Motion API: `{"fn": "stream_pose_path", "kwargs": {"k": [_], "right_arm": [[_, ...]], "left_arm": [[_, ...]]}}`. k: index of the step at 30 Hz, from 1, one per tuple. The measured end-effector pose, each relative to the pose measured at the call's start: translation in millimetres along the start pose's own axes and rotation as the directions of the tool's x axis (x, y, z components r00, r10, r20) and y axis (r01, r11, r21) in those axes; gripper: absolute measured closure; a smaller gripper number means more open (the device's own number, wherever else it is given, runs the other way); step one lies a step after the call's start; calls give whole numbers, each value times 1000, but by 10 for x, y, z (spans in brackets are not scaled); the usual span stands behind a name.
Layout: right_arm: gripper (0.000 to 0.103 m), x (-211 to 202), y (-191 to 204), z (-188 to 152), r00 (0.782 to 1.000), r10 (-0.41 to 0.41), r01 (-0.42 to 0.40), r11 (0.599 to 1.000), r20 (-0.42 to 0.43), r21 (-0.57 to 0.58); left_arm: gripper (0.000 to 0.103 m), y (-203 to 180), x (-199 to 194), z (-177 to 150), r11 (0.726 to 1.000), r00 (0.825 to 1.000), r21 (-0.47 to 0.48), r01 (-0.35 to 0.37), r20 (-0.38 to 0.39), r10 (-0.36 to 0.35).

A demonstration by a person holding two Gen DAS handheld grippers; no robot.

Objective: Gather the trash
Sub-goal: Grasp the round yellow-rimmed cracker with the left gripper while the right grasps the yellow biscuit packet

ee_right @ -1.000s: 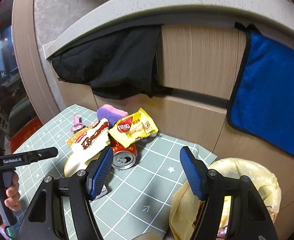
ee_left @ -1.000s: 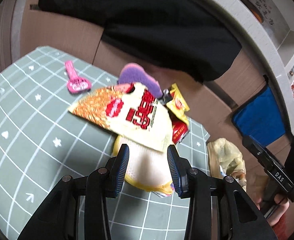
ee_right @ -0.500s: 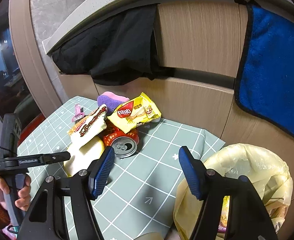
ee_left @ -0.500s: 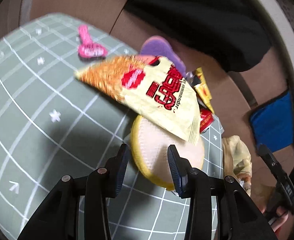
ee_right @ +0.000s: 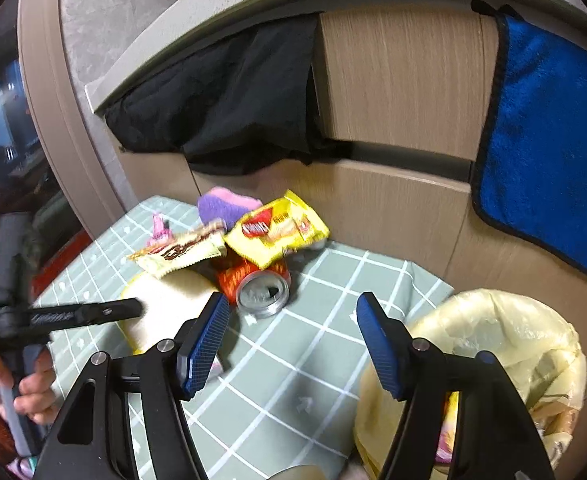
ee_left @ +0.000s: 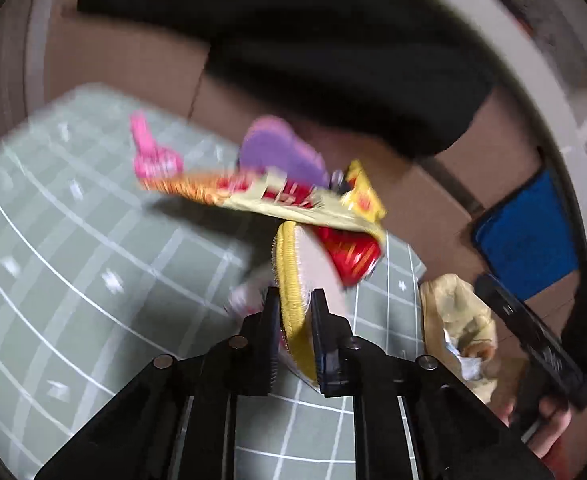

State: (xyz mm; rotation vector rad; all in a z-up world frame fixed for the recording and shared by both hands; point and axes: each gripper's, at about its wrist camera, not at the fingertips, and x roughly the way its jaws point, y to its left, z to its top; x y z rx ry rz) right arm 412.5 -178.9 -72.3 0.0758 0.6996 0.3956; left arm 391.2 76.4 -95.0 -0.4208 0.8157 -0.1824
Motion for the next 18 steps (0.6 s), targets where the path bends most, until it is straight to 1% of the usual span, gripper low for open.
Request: {"fn": "stream_pose_path", "kwargs": {"k": [2,5,8,10,12,14,18], "right_arm": [[39,110,2,76,999,35,-35,998,11,46],[39,352,8,195,996,87,-87,989,5,116],[39,643,31,290,995,96,-93,981,-12,170],[39,830,12,321,997,79,-72,974,-22,216],[39,1014,-53,344,997,64,-52,962,-34,268],[39,1197,-125,356,996,70,-49,950,-57,309],[39,1480,-219,339,992,73,-33,937,-103,347]], "left_arm": [[89,-62,-203,36,998,997,55,-34,77,30],[89,-77,-486,89,989,979,114,-93,191,70],[89,13,-645,161,986,965,115,-120,247,89],[89,106,-711,219,990,962,97,-106,261,77],[89,214,-751,265,992,964,85,-91,257,67],[89,311,-772,303,993,965,79,-90,254,68],[89,412,-734,344,993,963,63,-95,257,76]]}}
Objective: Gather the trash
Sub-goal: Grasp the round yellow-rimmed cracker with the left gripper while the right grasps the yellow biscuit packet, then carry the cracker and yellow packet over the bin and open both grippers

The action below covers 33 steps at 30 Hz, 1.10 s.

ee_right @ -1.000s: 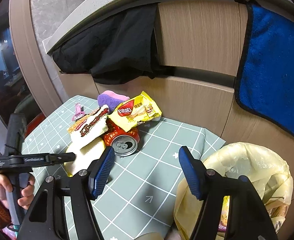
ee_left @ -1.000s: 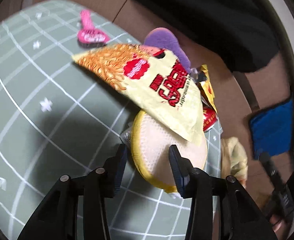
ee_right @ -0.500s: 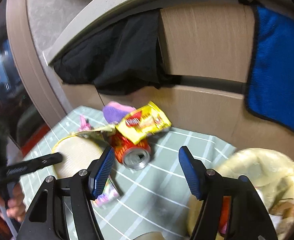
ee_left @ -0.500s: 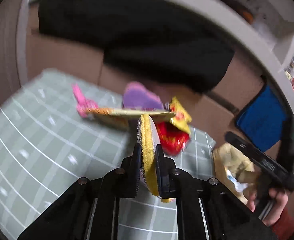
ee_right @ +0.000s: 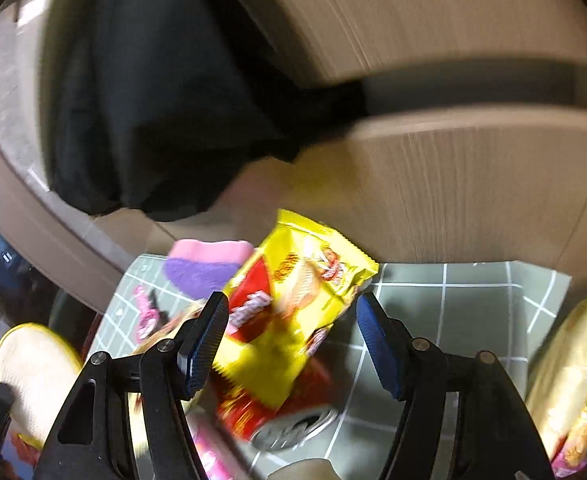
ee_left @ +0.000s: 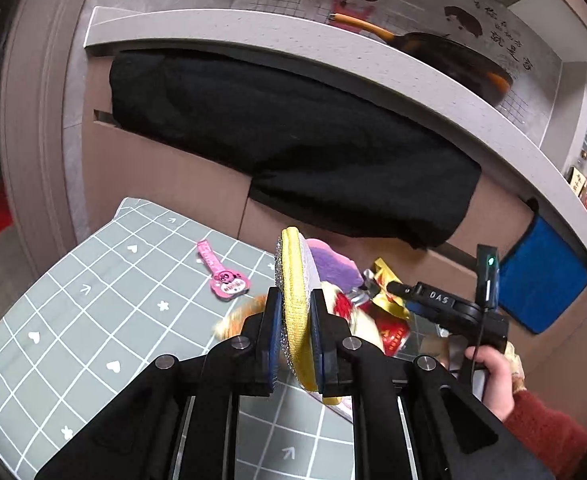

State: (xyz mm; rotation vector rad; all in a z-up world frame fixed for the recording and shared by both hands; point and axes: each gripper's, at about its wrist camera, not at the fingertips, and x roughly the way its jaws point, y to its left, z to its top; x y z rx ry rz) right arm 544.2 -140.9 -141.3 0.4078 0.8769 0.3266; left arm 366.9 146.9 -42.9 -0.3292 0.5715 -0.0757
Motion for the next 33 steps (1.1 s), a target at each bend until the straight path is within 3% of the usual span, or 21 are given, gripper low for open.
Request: {"fn": "stream_pose_path", "kwargs": {"k": [5,6,7,8,13,24,33], "right_arm": [[41,237,-19,-53,999,22,-22,1000,-46,-10],[49,248,8,-62,998,46,-48,998,-51,-28],[65,240,38,-59,997,56,-59,997,-57,-49],[72,213,77,-60,997,49,-53,996,-56,-72],[89,-244,410,-113,999,23,-10,963,45,-268],[91,-1380,697,-253,981,55,30,903,186,-428],[91,-2284,422,-253,952,39,96,904,304,-416]], "left_arm": [[89,6,189,-8,1000,1000,-1,-19,-21,19],[89,-9,219,-21,1000,999,0,-24,-26,24],[89,-13,241,-31,1000,999,1,-27,-30,27],[89,-17,262,-44,1000,999,4,-31,-34,31],[89,-109,256,-94,999,998,6,-43,-38,43],[89,-636,-151,-61,994,999,96,-44,36,40],[89,-1400,-426,2,978,995,203,41,77,-57]]}}
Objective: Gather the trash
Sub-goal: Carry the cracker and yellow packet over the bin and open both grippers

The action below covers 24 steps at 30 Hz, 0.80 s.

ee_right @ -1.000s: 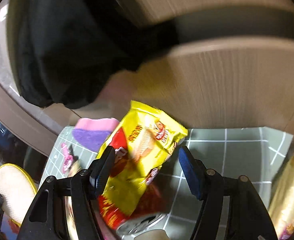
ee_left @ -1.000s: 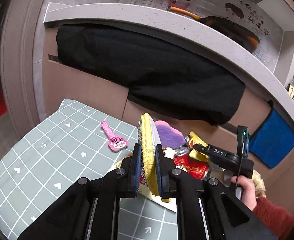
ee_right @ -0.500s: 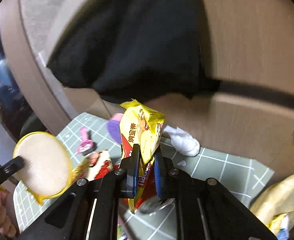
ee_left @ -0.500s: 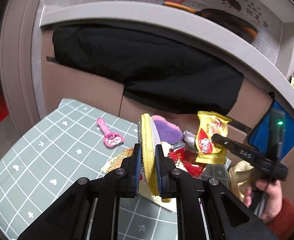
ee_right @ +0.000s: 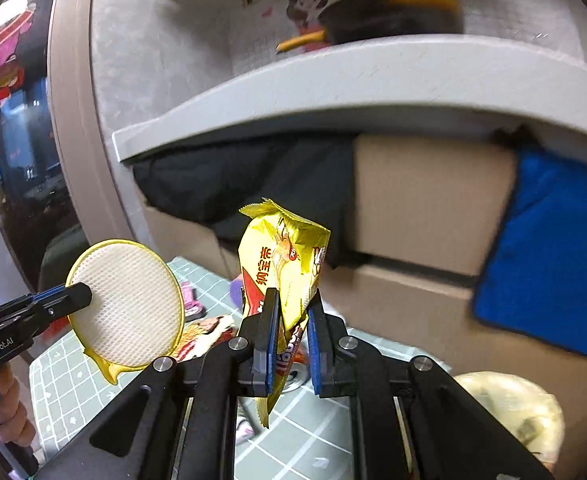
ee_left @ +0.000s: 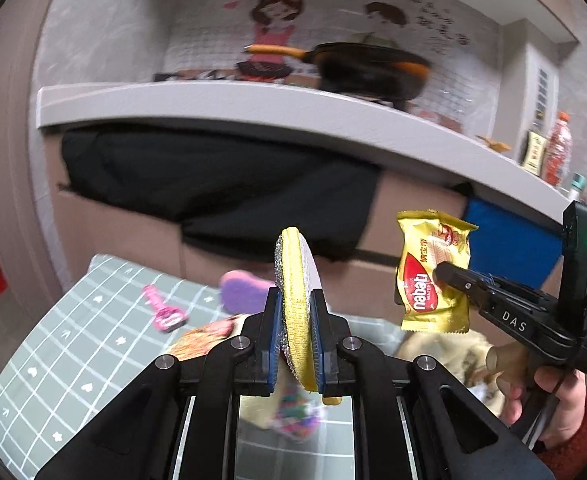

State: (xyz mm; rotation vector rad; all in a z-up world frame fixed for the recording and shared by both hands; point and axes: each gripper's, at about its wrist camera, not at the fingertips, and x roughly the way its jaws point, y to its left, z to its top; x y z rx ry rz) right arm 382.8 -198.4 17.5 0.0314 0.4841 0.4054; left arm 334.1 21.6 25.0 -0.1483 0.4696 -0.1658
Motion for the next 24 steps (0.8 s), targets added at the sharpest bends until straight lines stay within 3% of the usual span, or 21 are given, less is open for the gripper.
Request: {"fn": "stream_pose_path", "kwargs": {"k": [4,9,17,24], "right_arm": [[91,-404,-176,13,998,-56,57,998,42,-2],[91,-835,-484,-19,989,-126,125,992,76,17],[91,-1343,-978,-189,970,-224,216,973,97,85],[91,-1489,-1280,-430,964,-257,246,961,72,130]], "left_arm": [[89,-433,-6,33,996,997,47,72,7,-72],[89,-1014,91,25,978,982,79,191,-14,-191],[89,-1732,341,-113,958,966,120,259,-34,-257],[89,-2079,595,-341,948,953,122,295,-113,-282]]}}
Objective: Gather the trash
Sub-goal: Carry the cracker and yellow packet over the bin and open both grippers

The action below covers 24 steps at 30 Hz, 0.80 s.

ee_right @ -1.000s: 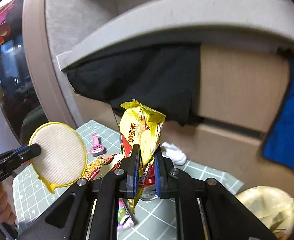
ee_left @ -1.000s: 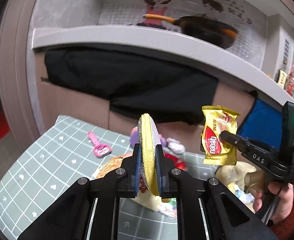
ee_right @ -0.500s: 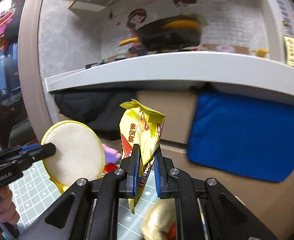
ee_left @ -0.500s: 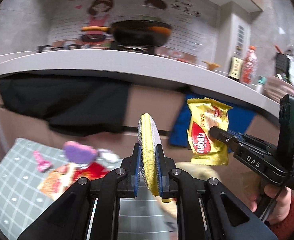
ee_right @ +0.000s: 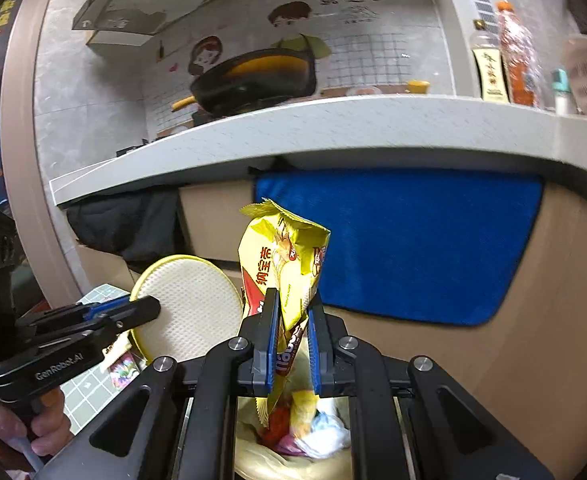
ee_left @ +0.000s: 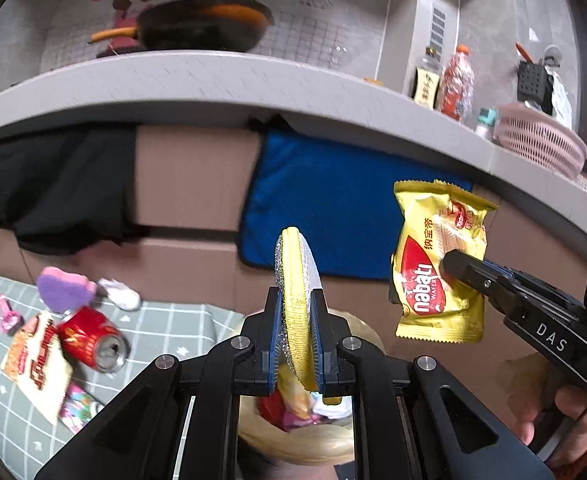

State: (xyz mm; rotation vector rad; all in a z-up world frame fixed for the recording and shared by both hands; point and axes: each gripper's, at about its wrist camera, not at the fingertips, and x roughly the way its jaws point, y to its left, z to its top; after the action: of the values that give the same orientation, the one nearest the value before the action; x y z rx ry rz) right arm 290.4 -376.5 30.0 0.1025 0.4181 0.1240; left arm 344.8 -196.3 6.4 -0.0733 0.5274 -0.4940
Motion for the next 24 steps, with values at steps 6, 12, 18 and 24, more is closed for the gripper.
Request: {"fn": "stream_pose_path", "kwargs": {"k": [6,12,18,24], "right_arm": [[91,55,-170,-147,1000,-6,6,1000,-27,29],[91,256,-271,-326,997,0,4,999,-75,47],[91,675,-361,-597,982,27,-12,997,-185,81],[90,1195,-458,-896,940,41,-5,994,-337,107]], "left_arm": [[89,-80,221,-103,1000,999,-8,9,-45,-10],[89,8,487,-235,999,994,-32,4,-113,-8],[89,185,983,-465,994,957,-106,26,-286,-55],[89,332,1500,-671,984,891,-177,13,-445,-92]]}}
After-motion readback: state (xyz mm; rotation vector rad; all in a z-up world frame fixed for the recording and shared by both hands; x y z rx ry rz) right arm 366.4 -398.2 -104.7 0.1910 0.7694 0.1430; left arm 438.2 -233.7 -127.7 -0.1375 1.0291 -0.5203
